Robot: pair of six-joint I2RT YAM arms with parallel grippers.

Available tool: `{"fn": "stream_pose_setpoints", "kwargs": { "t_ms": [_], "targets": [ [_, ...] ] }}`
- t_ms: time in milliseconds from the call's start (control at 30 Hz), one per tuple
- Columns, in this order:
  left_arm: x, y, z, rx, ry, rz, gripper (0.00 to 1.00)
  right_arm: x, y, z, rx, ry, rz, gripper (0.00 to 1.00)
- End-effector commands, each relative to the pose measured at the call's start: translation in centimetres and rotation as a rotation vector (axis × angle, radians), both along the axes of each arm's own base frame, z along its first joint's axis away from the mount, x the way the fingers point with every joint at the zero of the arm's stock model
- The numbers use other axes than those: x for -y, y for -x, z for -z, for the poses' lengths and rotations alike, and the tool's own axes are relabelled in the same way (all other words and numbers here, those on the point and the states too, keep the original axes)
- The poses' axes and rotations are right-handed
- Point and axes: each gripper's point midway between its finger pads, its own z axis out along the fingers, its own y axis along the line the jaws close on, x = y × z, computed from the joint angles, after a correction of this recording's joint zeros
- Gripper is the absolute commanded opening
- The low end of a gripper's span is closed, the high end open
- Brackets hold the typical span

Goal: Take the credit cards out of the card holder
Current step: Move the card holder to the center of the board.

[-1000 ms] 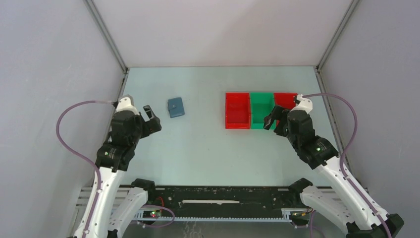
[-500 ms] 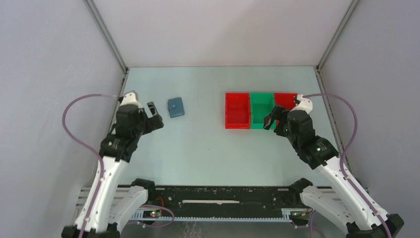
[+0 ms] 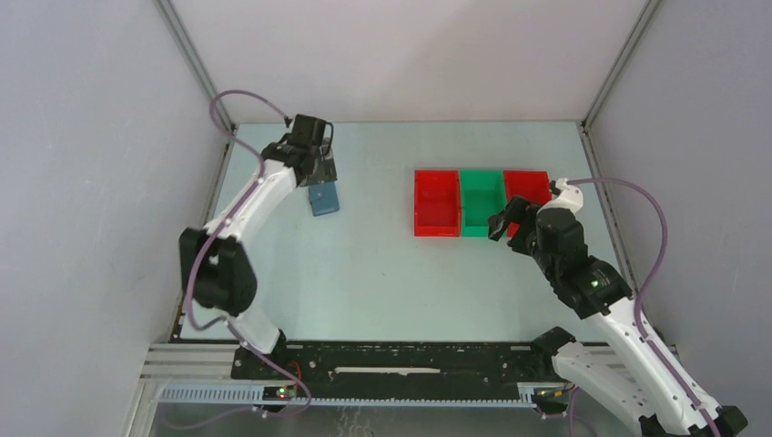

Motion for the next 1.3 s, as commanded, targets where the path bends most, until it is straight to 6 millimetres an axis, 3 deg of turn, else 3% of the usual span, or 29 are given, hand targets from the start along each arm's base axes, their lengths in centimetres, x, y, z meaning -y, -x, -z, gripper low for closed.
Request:
{"fn": "stream_pose_setpoints", "kwargs": {
  "t_ms": [0, 200, 500, 567, 667, 700, 1167, 1267],
  "targets": [
    [-0.6, -4.5, 0.8, -0.034, -0.1, -0.065, 0.8, 1.0, 0.7, -0.6, 0.013, -0.004, 0.043, 1.0],
    [-0.3, -7.8, 5.0, -0.114, -0.142, -0.07, 0.71, 2.0, 1.6, -1.0, 0.029, -0.001, 0.064, 1.0],
    [-1.2, -9.1, 10.3, -0.217, -0.148, -0.105, 0.65, 1.7, 1.8, -0.6, 0.009, -0.004, 0.049, 1.0],
    [-1.2, -9.0, 10.8, -0.227, -0.134, -0.11, 0.71, 1.7, 1.9, -0.6, 0.009, -0.007, 0.05, 1.0],
    [-0.9, -9.0, 11.2, -0.233, -0.1, -0.103, 0.97, 1.8, 1.9, -0.6, 0.008, -0.007, 0.052, 1.0],
    [-0.9, -9.0, 11.4, -0.236, -0.086, -0.101, 0.99, 1.8, 2.0, -0.6, 0.008, -0.008, 0.053, 1.0],
    [0.0, -7.2, 15.2, -0.319, 0.046, -0.097, 1.0, 1.2, 1.6, 0.0, -0.018, -0.016, 0.044, 1.0],
    [0.2, -7.1, 15.1, -0.32, 0.061, -0.095, 1.0, 1.1, 1.6, 0.0, -0.019, -0.02, 0.039, 1.0]
  ]
}}
